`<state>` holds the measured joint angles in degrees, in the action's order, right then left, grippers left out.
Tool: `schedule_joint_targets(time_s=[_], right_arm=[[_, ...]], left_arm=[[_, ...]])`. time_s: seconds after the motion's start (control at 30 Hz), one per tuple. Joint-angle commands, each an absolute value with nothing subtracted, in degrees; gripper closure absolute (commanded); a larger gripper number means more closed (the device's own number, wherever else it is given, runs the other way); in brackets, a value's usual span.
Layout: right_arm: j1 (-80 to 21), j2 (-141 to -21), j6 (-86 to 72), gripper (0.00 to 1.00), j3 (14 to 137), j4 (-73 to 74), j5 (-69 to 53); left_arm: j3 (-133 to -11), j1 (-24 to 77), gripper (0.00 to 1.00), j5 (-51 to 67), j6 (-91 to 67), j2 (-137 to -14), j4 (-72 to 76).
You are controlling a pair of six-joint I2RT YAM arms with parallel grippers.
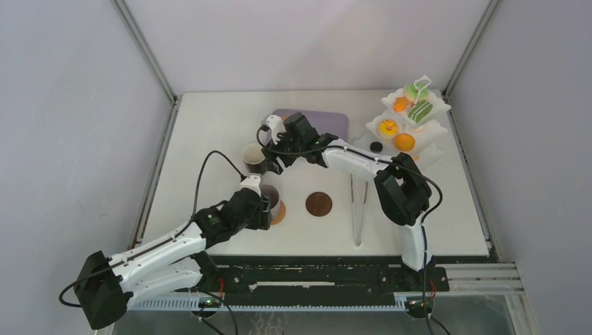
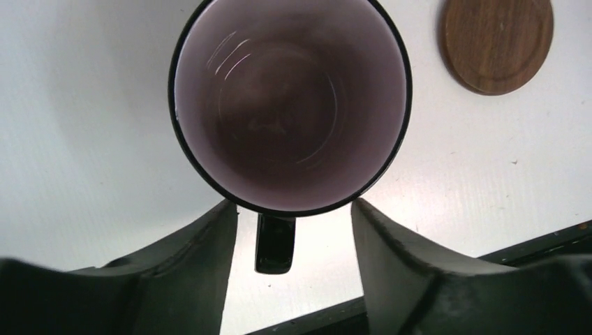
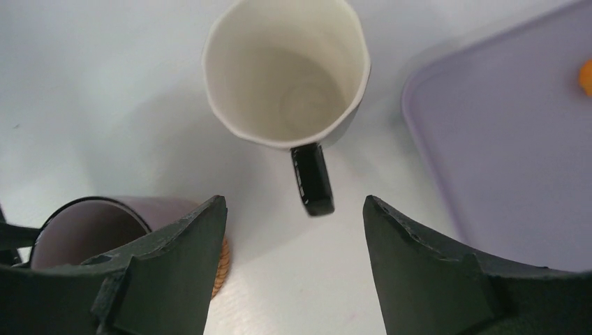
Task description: Serve the afternoon tea
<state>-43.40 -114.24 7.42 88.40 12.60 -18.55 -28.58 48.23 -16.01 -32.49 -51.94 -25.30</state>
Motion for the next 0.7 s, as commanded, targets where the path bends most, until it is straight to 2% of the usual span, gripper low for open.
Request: schedule_joint_targets(time_s=[0.0, 0.27, 0.5, 0.57, 0.67], right_arm=[[-43.15, -117.33, 11.19, 0.21, 93.87, 14.17, -19.28], [-44.12, -122.88, 12.48, 0.23, 99.27, 15.32, -19.13], [-45.59, -127.9, 13.88, 0.32, 105.21, 18.0, -17.91], [-45.76, -127.98, 13.72, 0.41, 105.14, 17.44, -17.24], [-46.13, -127.78, 13.26, 0.68, 105.12, 16.92, -15.52]], left_arm=[[-33.42, 48.49, 0.29, -16.38, -32.04, -49.43, -27.1], [-41.44, 48.52, 0.2, -19.54, -34.14, -42.26, -38.58], [-47.85, 48.43, 0.19, -24.13, -35.35, -37.15, -44.68], [-48.43, 48.43, 0.19, -24.99, -35.26, -36.78, -44.95], [-48.84, 48.43, 0.18, -26.1, -35.52, -36.97, -45.0]])
